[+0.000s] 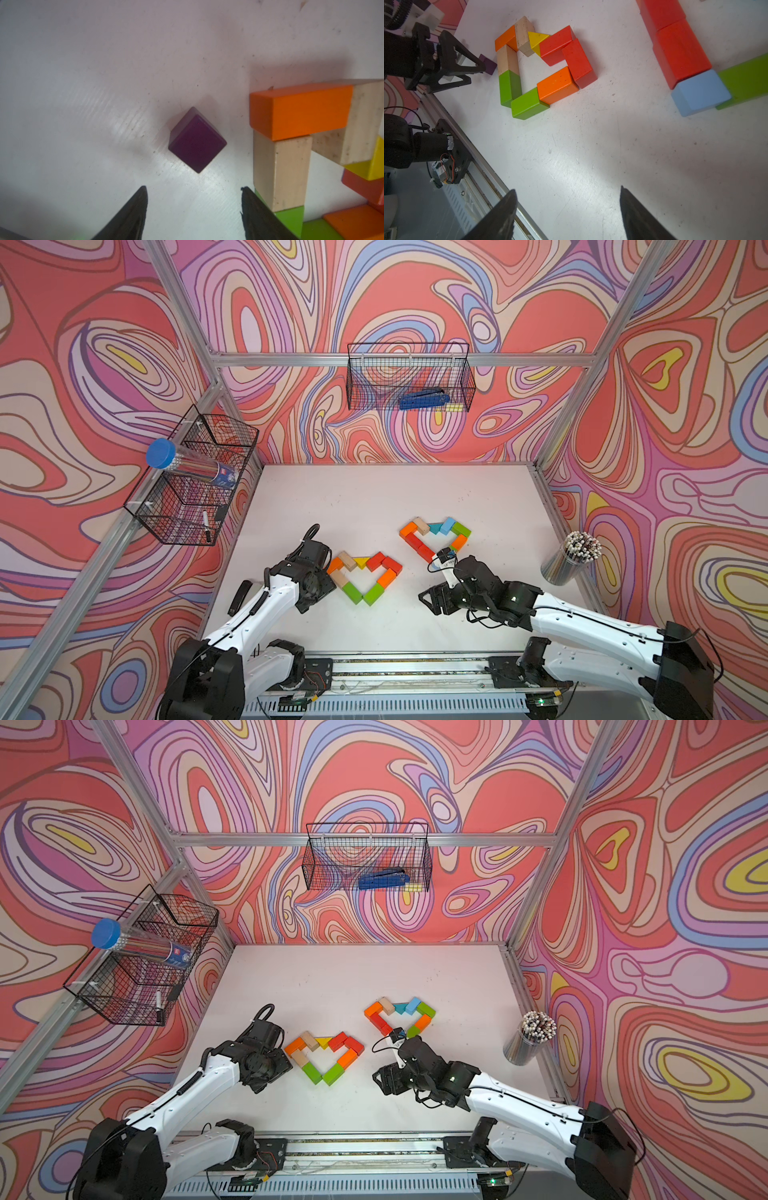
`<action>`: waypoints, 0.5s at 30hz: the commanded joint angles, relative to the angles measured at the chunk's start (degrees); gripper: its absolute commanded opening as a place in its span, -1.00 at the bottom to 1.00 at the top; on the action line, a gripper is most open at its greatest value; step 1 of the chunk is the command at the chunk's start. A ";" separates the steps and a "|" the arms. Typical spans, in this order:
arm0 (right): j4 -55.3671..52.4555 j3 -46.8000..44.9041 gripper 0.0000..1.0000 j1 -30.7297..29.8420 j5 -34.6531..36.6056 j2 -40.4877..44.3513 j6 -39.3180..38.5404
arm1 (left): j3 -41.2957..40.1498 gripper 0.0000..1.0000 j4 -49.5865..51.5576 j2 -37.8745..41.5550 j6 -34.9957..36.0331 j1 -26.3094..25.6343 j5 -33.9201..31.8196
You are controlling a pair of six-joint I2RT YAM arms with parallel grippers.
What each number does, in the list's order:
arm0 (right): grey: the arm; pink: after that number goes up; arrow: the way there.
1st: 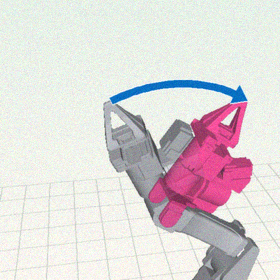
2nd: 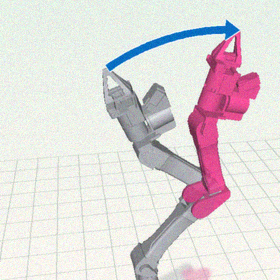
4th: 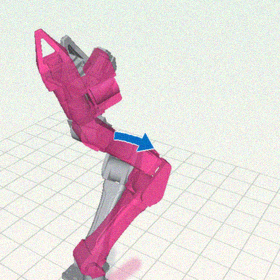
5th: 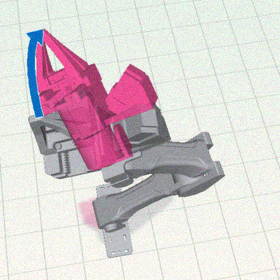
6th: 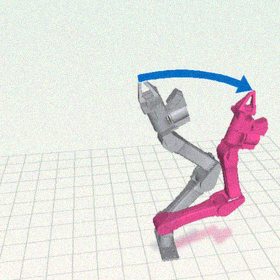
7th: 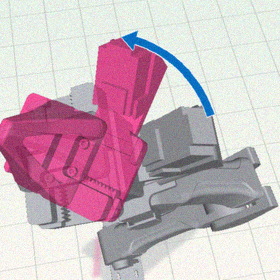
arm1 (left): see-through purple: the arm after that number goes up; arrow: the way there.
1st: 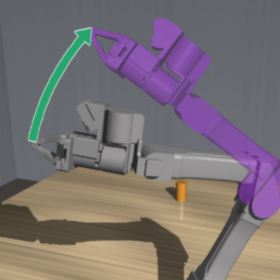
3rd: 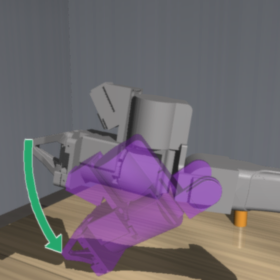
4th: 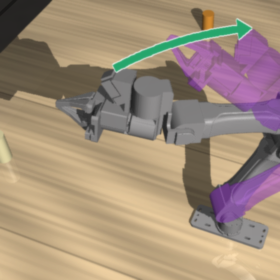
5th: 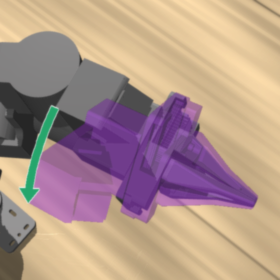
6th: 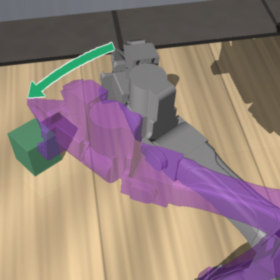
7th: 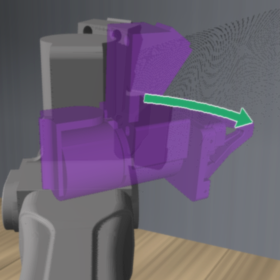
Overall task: Assemble a heart with building blocks
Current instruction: Pick up the building block from the center of the board.
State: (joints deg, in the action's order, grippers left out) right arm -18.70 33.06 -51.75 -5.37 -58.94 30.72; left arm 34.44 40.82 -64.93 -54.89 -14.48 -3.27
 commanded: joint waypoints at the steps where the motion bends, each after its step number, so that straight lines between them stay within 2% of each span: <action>1: -0.10 1.31 0.56 -0.12 0.63 0.05 -0.07 | 0.58 0.38 -2.22 -1.90 3.26 1.85 0.28; 15: -0.10 1.14 0.57 -0.12 0.95 -0.38 0.11 | 0.36 0.13 -9.05 -6.45 4.01 5.38 3.00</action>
State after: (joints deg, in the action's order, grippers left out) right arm -18.74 33.06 -51.75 -5.34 -59.00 30.74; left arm 34.44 33.34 -70.24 -51.33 -9.74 -0.64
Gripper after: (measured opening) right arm 0.783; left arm 0.590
